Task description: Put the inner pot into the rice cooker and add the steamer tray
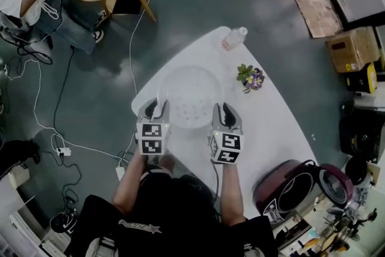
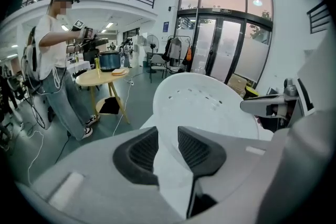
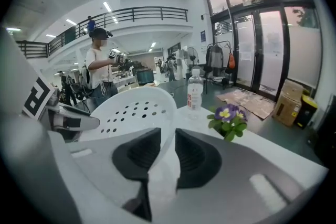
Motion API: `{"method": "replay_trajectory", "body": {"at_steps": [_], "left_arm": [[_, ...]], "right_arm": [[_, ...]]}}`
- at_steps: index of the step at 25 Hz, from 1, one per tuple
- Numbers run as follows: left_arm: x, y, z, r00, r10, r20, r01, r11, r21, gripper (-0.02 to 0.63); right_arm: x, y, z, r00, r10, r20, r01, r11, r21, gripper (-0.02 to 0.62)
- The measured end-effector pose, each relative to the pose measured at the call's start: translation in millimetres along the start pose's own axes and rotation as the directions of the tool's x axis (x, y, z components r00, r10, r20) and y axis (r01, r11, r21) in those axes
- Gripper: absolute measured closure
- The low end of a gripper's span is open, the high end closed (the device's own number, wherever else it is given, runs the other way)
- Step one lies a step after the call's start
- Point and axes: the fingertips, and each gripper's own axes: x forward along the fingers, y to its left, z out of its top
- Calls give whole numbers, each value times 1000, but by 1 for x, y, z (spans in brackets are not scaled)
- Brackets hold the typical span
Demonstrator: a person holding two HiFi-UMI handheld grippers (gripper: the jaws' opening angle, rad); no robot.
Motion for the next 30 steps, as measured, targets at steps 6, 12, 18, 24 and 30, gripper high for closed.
{"method": "replay_trajectory", "body": {"at_steps": [6, 12, 18, 24, 30], "left_arm": [[-5, -54, 28, 996, -72, 47, 69, 995, 73, 486], [-14, -110, 45, 985, -161, 64, 149, 975, 162, 488], [-28, -173, 54, 966, -248, 72, 225, 945, 239, 486], [-38, -237, 60, 938, -339, 71, 301, 899, 317, 486], [-50, -297, 60, 907, -417, 64, 363, 848, 385, 486]], "right_arm": [[-50, -42, 9, 992, -103, 67, 100, 994, 45, 505], [-102, -80, 5, 974, -204, 103, 194, 976, 100, 506], [-160, -118, -5, 945, -299, 134, 278, 948, 153, 506], [-214, -154, -21, 904, -399, 152, 366, 908, 206, 506], [-267, -185, -39, 857, -488, 165, 440, 860, 258, 506]]}}
